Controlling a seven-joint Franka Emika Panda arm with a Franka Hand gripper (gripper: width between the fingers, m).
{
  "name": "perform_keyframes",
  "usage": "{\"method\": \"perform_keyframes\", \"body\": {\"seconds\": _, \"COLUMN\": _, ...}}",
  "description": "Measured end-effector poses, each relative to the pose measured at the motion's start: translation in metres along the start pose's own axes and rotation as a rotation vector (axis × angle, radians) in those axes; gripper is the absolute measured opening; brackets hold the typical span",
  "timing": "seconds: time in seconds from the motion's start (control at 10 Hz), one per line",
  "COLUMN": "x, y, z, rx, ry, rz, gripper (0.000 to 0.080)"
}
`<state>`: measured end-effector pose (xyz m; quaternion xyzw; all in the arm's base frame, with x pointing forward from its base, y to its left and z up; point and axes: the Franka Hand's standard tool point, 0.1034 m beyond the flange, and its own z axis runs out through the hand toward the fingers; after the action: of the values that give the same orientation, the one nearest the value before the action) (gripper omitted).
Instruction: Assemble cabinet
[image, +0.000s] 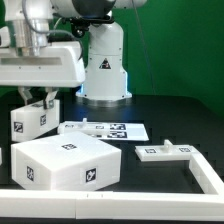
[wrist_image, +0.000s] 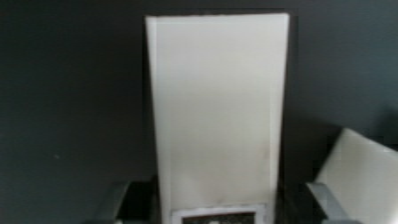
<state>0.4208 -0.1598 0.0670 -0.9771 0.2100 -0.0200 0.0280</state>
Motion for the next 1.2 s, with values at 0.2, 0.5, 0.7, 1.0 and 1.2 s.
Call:
{"method": "perform_keyframes", "body": {"seconds": 0.2, "x": -0.007, "y": 0.002, "z": 0.016, "rx": -0.014, "ry": -0.018, "rz": 0.001, "gripper": 0.0285}}
{"method": "perform_keyframes", "body": {"seconds": 0.5, "x": -0.01, "y": -0.001, "z": 0.019, "rx": -0.014, "ry": -0.027, "rz": -0.009, "gripper": 0.0301}}
{"method": "perform_keyframes", "body": {"seconds": 0.7, "x": -0.01, "y": -0.001, "z": 0.019, "rx": -0.014, "ry": -0.027, "rz": -0.009, "gripper": 0.0474}}
{"method": "perform_keyframes", "body": {"seconds": 1.0, "x": -0.011, "y": -0.003, "z": 0.019, "rx": -0.011, "ry": -0.035, "rz": -0.007, "gripper": 0.076}}
{"method": "perform_keyframes", "body": {"seconds": 1.2, "x": -0.008, "y": -0.037, "z": -0.005, "rx": 0.007, "ry": -0.075, "rz": -0.049, "gripper": 0.0787}}
